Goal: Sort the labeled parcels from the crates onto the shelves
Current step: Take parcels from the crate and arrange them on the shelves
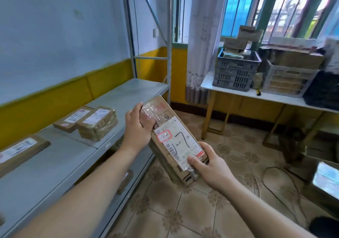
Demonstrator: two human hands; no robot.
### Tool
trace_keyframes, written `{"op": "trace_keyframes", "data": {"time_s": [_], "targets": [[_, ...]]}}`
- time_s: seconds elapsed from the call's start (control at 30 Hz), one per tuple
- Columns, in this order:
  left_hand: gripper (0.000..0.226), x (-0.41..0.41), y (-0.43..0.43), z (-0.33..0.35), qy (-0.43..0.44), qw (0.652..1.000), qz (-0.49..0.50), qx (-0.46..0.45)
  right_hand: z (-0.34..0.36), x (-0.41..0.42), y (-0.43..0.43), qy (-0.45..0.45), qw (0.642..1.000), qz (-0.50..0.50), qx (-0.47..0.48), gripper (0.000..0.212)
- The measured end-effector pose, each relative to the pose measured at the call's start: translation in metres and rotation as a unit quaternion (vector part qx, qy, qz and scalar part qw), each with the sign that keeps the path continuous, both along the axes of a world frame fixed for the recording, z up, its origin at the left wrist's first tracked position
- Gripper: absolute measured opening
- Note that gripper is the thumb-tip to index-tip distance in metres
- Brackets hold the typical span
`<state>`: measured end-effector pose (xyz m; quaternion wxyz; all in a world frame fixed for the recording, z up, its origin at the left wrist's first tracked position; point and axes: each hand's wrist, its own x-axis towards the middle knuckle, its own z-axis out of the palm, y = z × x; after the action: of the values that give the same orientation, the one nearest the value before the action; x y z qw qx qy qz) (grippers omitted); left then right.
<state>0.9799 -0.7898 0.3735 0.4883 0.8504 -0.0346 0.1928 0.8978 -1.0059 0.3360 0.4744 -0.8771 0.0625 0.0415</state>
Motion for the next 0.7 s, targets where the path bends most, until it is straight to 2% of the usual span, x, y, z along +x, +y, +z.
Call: {"op": "trace_keyframes", "data": {"time_s": [0.27,0.53,0.7], "targets": [[0.067,0.102,-0.052,-0.028,0.065,0.998,0.006,-0.001,-0.031,0.111,-0.058,0.030,0.999,0.020,-0.009,0.059],[0.068,0.185,-0.112,-0.080,0.149,0.983,0.101,-0.037,-0.058,0.251,-0.142,0.077,0.988,0.116,-0.060,0.064],[0.070,0.207,-0.121,-0.102,0.215,0.956,0.181,-0.079,-0.059,0.324,-0.146,0.104,0.975,0.171,-0.098,0.065]]}}
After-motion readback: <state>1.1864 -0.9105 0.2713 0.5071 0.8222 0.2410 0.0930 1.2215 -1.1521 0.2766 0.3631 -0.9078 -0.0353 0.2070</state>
